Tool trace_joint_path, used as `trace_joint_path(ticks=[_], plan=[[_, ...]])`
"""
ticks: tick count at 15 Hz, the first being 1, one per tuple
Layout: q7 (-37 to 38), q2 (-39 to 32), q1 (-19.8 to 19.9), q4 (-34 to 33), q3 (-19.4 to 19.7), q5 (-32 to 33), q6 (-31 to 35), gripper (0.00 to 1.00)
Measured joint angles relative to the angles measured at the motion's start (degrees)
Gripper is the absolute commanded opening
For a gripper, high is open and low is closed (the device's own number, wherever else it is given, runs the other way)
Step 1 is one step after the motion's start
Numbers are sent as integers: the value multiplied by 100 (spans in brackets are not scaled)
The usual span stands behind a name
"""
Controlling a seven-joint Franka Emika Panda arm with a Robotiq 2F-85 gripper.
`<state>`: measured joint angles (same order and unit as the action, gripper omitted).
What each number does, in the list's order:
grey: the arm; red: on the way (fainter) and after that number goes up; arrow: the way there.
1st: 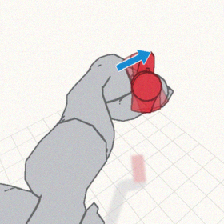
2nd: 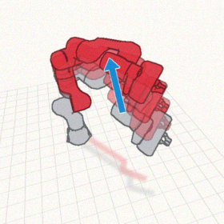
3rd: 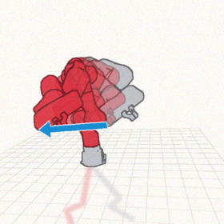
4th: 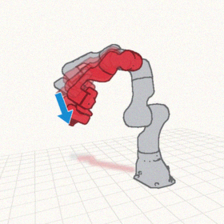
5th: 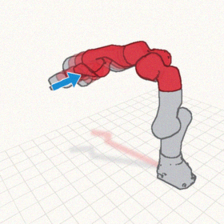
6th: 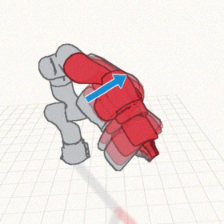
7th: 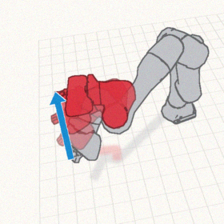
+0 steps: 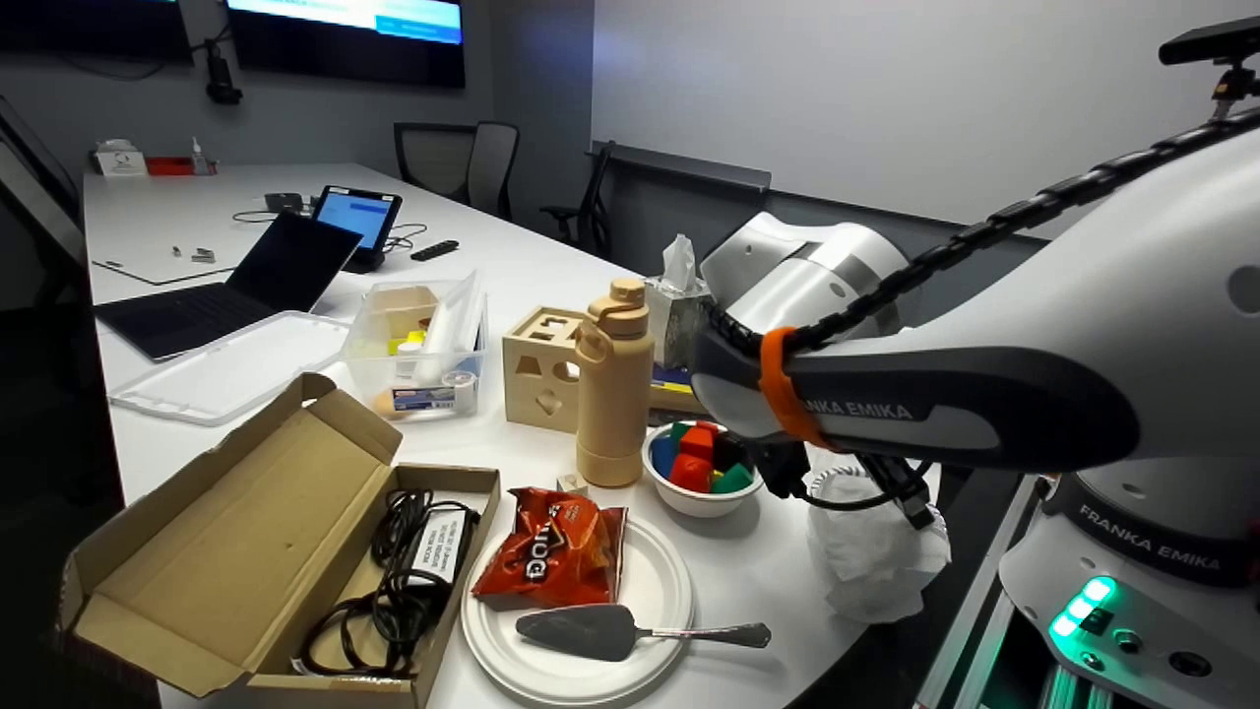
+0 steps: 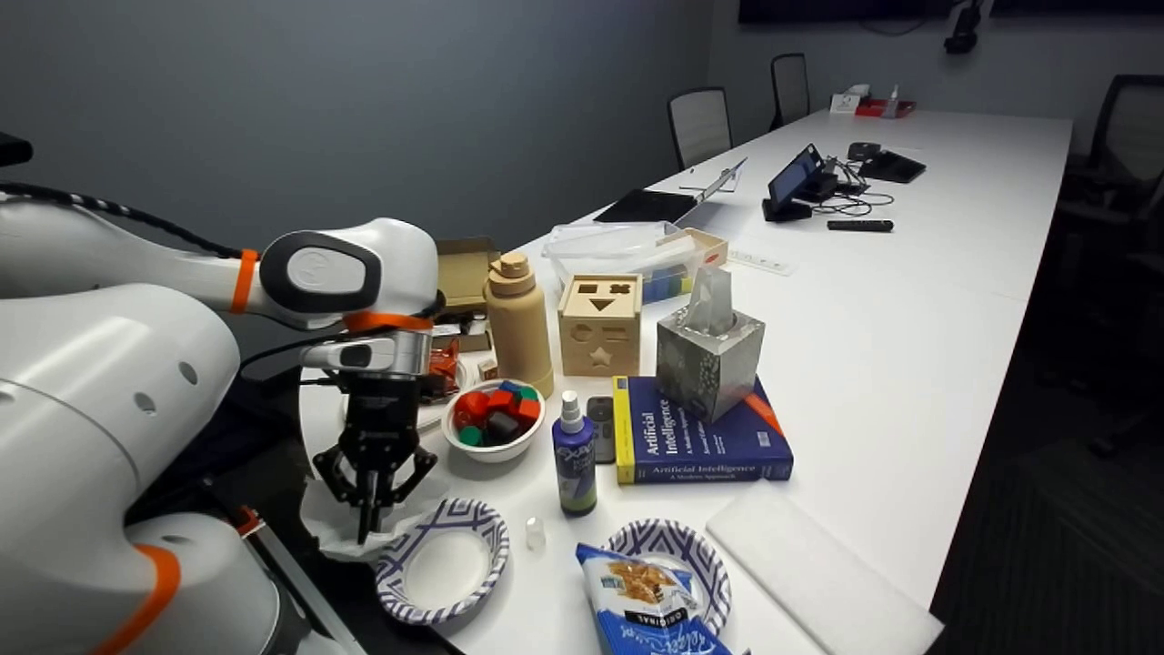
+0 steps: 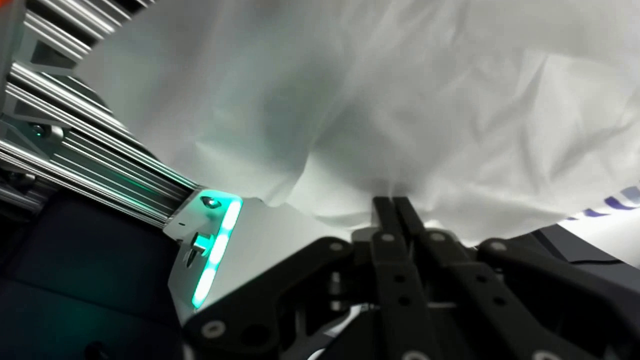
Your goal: Grab the tissue and wipe the table
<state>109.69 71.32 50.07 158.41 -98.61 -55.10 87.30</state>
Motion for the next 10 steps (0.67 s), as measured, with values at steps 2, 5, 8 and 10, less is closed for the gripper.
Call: trace_joint_path(ticks=[2,5,8,10], plan=[[-18,22,29,0,-179,-83,0,54],[-11,91,46,0,-261,-269,4,76],[25,181,49,-1,-189,-493,7,99],[47,228,46,-3,-83,-610,8,100]])
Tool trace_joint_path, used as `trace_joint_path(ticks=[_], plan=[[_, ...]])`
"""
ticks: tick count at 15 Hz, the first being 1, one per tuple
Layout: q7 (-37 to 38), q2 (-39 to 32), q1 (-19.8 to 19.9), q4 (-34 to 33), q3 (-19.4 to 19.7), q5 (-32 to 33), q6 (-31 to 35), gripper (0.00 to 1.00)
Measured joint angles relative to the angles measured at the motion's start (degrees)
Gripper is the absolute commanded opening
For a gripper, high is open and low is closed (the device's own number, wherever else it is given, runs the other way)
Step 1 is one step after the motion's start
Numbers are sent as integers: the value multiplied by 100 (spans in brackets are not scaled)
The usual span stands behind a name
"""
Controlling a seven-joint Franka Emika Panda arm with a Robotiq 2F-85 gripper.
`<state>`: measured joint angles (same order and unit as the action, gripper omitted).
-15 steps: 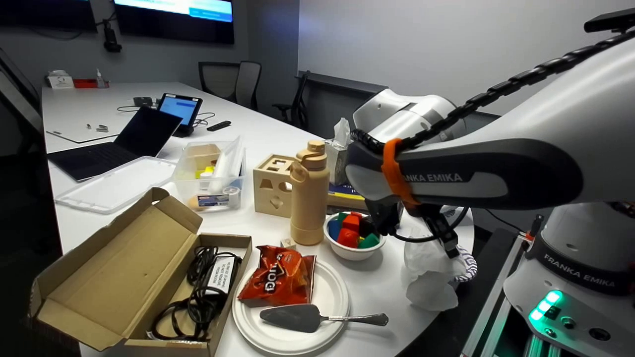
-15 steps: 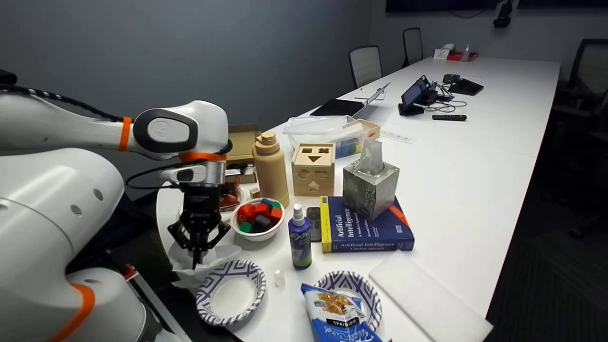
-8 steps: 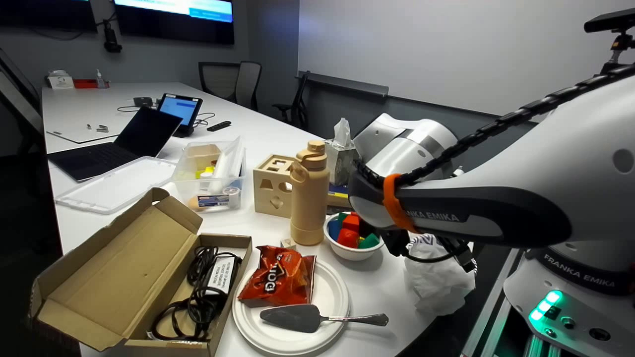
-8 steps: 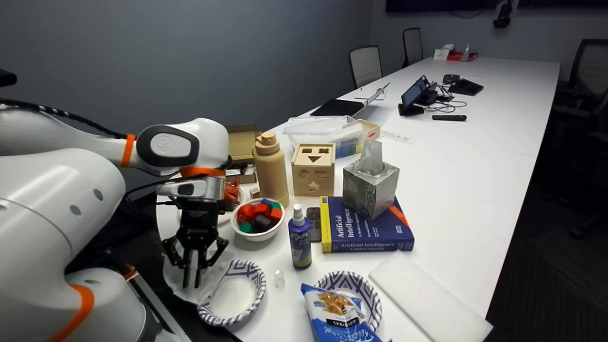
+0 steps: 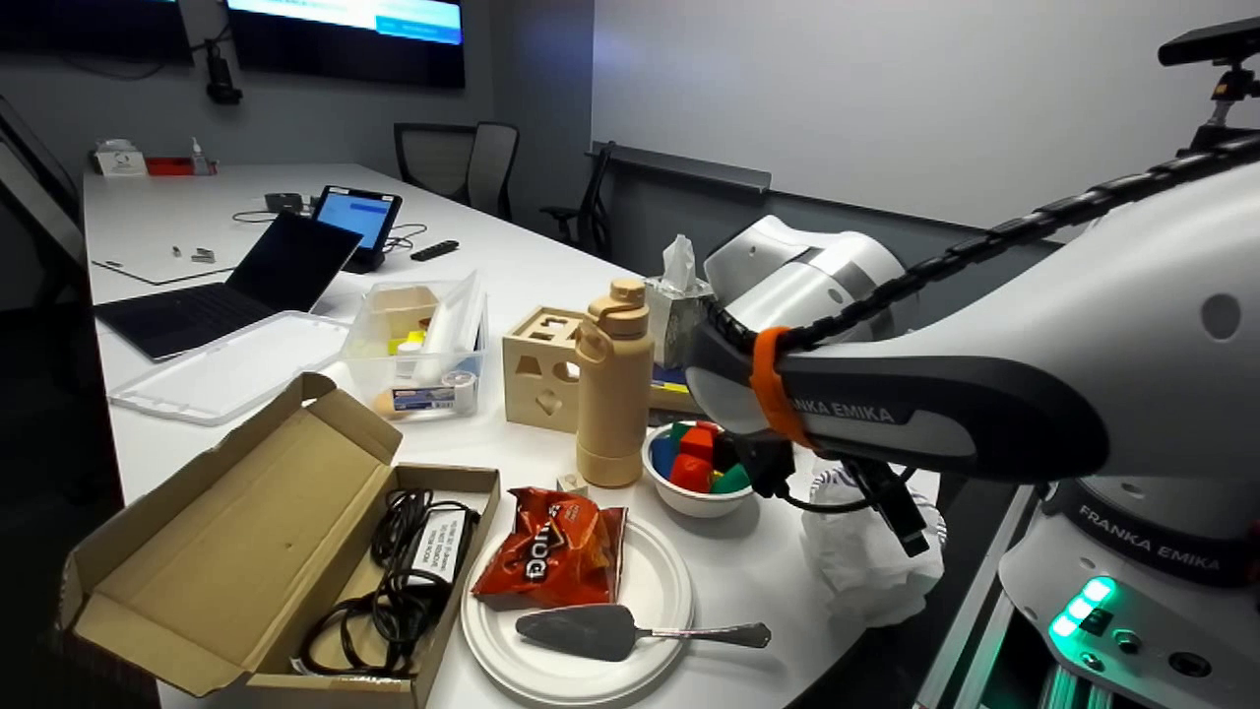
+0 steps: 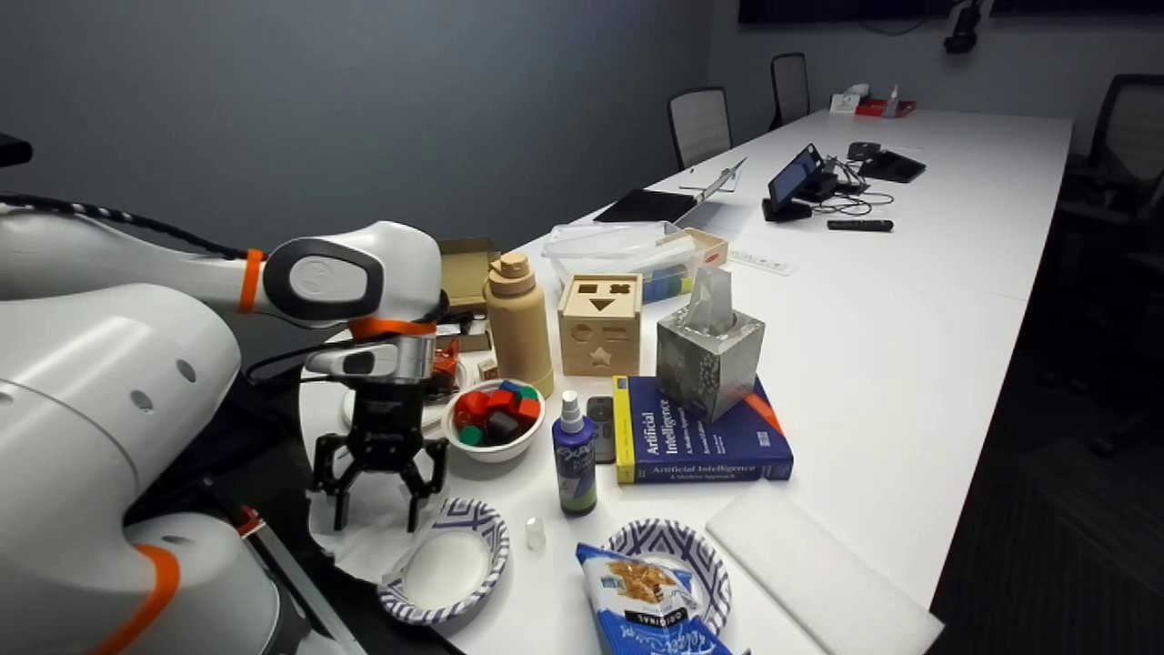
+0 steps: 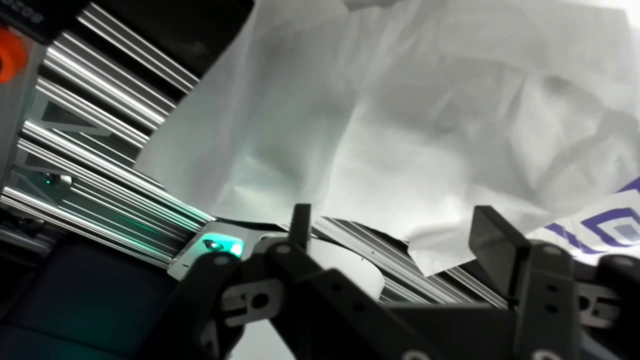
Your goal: Grab the tissue and wipe the table
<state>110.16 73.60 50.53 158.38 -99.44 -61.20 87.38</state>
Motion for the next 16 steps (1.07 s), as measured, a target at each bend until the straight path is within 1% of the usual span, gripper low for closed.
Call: trace_joint_path(ticks=[6,8,10,14,16], plan=[[98,118,-37,-14,433,-421,1,100],[143,145,-74,-18,683,-403,-36,100],[230,172,-162,-24,1114,-196,-241,100],[352,280,-423,-84,2353,671,-827,100],[352,282,-415,-91,2379,694,-844,100]])
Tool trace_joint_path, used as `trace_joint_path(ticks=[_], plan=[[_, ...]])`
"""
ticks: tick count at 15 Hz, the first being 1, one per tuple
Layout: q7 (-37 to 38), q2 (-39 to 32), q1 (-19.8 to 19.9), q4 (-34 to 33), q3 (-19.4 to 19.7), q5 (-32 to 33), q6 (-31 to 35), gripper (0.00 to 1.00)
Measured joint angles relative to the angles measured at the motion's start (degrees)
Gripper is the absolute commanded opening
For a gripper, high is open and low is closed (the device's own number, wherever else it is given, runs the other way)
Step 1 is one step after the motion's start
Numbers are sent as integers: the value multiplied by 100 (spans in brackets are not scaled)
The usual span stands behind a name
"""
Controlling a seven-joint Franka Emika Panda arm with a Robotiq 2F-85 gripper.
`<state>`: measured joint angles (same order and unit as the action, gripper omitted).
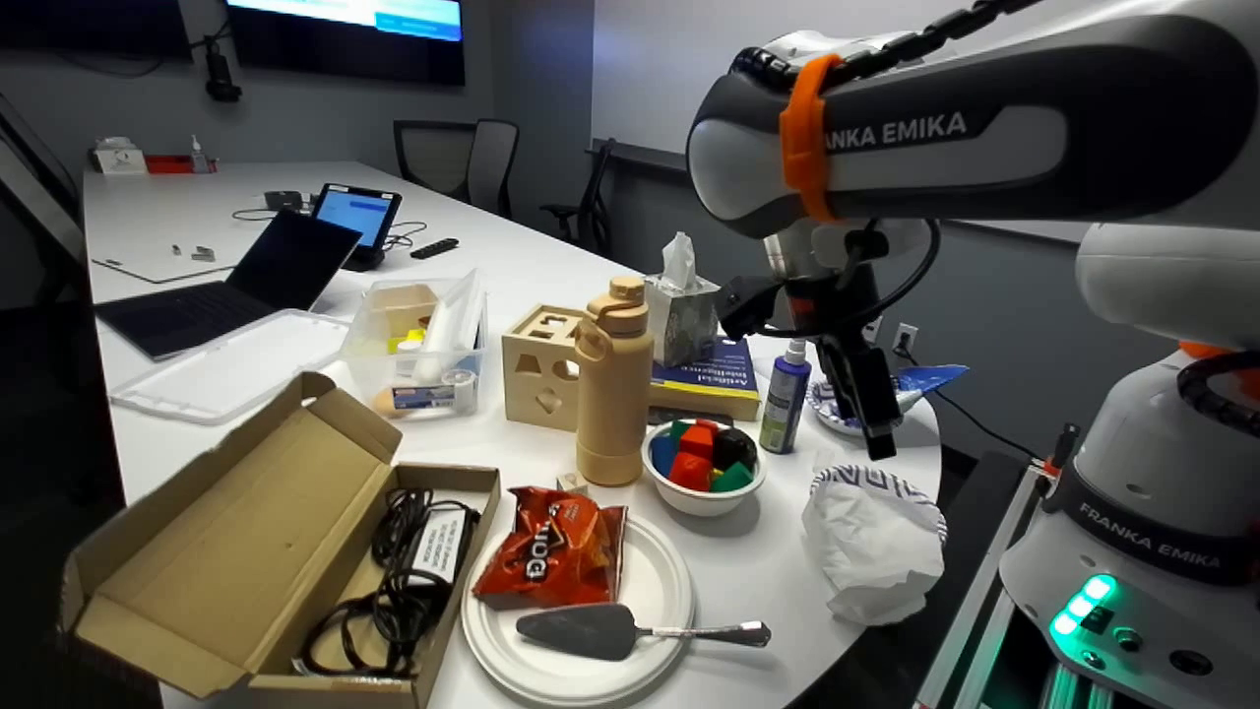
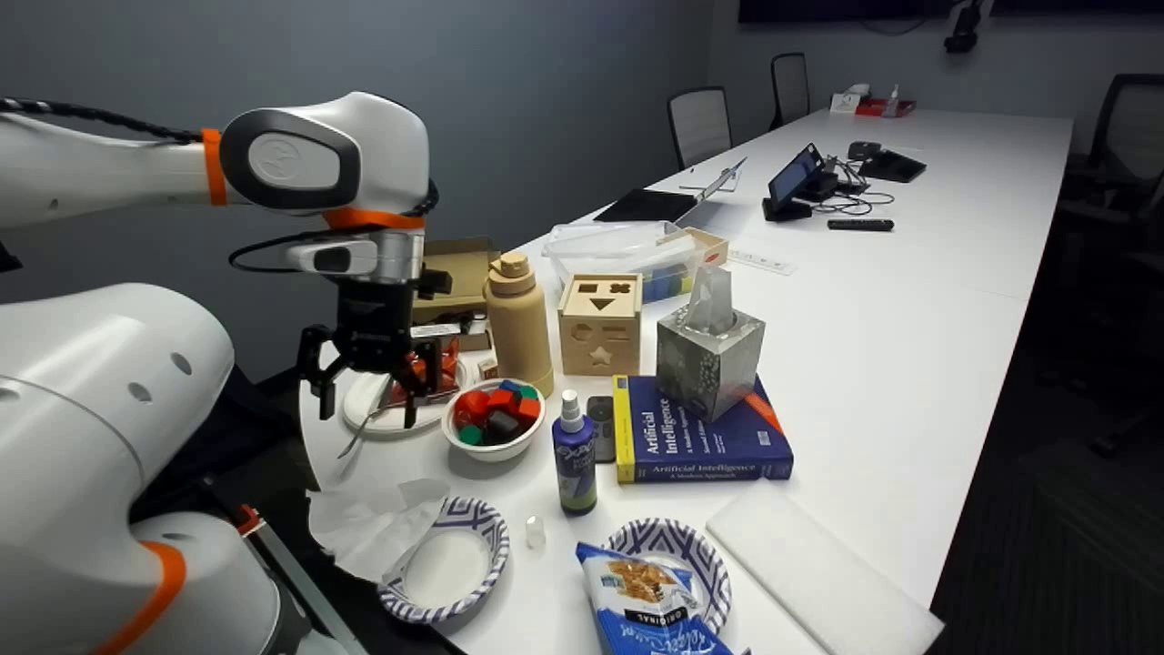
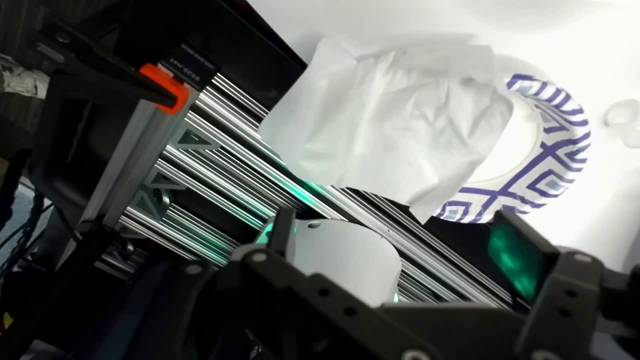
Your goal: Grab the tissue and wipe the table
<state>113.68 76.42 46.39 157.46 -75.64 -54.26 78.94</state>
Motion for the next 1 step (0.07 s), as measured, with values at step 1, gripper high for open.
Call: trace_joint_path(ticks=[1], plan=[[0,0,0,0,0,0,0,100]])
